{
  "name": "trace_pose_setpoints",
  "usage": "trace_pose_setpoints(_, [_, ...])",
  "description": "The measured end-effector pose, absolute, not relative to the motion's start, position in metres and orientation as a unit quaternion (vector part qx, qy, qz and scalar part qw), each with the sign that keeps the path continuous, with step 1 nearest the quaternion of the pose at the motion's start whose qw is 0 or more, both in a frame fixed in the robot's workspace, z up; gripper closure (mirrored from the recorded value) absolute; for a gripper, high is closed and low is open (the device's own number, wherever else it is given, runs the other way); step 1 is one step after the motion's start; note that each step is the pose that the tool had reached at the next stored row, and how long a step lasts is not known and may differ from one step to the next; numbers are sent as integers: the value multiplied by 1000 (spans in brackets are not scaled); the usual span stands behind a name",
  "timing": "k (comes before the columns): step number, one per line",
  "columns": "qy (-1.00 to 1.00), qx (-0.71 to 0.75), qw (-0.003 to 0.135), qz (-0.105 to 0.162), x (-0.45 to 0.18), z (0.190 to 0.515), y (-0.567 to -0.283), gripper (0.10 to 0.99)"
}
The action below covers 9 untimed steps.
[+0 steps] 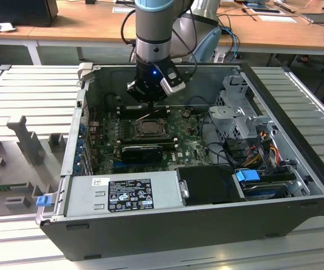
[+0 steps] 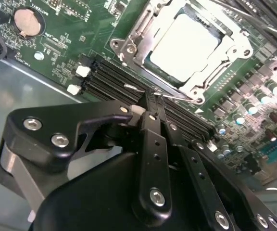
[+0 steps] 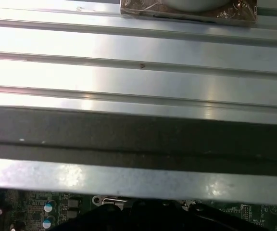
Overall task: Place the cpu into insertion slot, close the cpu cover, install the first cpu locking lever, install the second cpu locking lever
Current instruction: 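Install the first cpu locking lever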
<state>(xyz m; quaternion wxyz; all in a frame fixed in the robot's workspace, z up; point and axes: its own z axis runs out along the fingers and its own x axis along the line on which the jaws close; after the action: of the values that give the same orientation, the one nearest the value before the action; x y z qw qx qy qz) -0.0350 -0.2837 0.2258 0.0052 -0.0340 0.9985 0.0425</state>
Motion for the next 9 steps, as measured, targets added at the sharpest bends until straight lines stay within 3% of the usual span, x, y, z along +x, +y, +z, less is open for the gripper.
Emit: trace_pose_setpoints(9, [998, -35, 5, 42, -26, 214, -283, 980])
